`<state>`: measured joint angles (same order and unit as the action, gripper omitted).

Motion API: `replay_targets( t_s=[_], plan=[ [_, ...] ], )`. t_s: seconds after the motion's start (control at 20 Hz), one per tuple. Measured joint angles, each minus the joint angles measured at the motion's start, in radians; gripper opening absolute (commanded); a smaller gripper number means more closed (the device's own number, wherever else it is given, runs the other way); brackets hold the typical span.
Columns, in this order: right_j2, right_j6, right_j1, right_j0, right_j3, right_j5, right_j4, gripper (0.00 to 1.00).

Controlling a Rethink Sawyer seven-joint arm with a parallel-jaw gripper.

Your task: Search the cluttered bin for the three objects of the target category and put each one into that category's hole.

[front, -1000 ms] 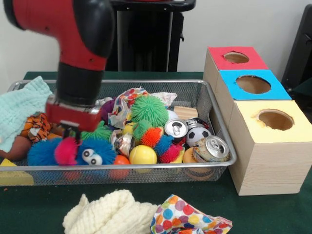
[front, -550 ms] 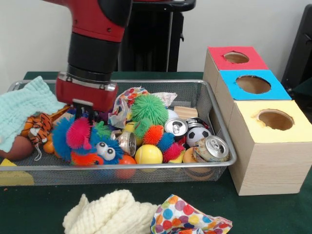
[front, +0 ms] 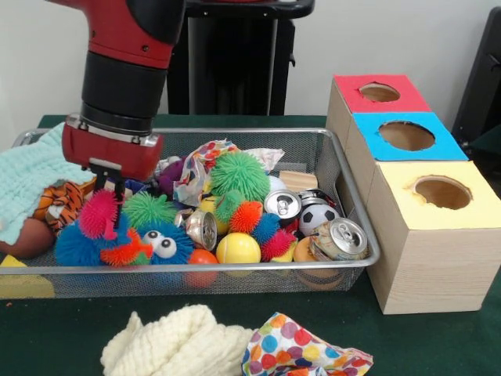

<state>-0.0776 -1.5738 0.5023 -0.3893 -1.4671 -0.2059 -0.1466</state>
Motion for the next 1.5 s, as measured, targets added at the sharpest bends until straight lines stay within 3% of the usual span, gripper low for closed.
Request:
replay_targets(
  t_s=[0.4,0.7,0.75,1.05,1.5],
  plan=[
    [-0.077,0.0,-0.001,0.114,0.003,0.0,0.0,0.0],
    [-0.199,0.0,-0.012,0.264,0.024,-0.003,0.002,0.0],
    [-0.245,0.0,-0.017,0.32,0.033,-0.012,0.002,0.0],
    [-0.375,0.0,-0.025,0.457,0.058,-0.081,0.016,0.0],
    [-0.506,-0.005,-0.027,0.554,0.077,-0.129,0.058,0.0]
  ],
)
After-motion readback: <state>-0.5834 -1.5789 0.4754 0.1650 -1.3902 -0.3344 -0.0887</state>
